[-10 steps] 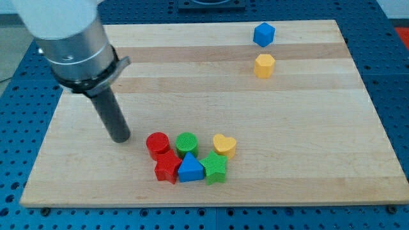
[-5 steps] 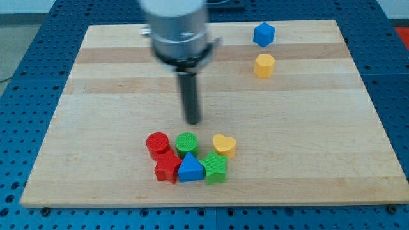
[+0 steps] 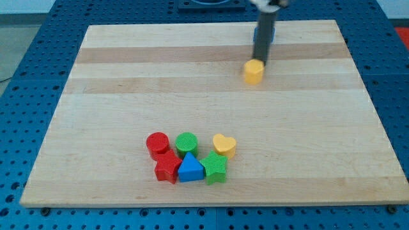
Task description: Push the yellow hexagon closer to group of blocks
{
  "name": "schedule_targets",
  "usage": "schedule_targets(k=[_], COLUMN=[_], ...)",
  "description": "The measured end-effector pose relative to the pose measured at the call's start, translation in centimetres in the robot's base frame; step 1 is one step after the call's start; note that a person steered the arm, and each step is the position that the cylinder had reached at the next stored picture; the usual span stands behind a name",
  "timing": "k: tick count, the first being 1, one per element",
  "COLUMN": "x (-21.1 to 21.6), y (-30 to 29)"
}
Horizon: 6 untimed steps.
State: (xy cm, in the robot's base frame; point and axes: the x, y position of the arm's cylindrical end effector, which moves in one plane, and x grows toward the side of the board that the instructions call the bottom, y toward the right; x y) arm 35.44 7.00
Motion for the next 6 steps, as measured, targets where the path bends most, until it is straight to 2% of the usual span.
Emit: schedule_targets(k=[1, 2, 3, 4, 5, 6], x=[6.3, 5.0, 2.9, 5.1, 8.3, 9.5], y=[-3.5, -2.7, 1.7, 2.1, -2.2, -7.4])
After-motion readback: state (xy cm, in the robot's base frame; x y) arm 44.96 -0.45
